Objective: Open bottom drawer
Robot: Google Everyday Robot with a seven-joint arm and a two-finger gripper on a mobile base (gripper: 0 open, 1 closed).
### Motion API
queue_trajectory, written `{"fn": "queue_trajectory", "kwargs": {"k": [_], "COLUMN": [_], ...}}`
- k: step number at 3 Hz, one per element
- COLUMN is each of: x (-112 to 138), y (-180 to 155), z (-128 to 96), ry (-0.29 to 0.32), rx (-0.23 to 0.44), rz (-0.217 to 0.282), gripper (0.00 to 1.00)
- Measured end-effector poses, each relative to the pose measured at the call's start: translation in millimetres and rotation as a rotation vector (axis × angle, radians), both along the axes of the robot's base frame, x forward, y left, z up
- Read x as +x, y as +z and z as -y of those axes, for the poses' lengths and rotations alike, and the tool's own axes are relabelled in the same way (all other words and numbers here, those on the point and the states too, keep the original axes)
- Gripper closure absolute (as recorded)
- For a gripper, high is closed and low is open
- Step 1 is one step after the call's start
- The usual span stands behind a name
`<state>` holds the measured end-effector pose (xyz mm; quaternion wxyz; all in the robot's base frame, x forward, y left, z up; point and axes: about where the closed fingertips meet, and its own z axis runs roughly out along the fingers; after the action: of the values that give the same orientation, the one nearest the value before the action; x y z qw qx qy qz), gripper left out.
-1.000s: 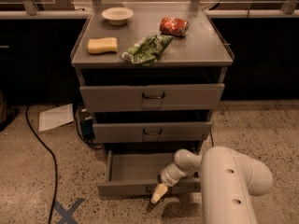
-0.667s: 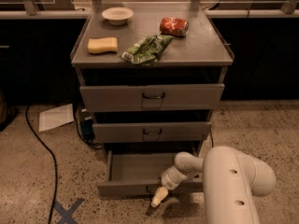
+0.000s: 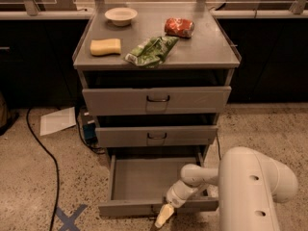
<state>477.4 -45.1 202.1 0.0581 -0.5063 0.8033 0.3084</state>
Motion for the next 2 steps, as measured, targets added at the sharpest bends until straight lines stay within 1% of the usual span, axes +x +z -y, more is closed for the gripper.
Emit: {"fn": "queue_trajectory", "kwargs": {"k": [1,2], "x": [-0.1,-24.9], "y": [0.0,-3.1], "z": [0.0,1.0], "ry": [0.000,0.009], "rx": [0.000,-0.009], "rz": [0.000,-0.057], "gripper": [0.00,0.00]}}
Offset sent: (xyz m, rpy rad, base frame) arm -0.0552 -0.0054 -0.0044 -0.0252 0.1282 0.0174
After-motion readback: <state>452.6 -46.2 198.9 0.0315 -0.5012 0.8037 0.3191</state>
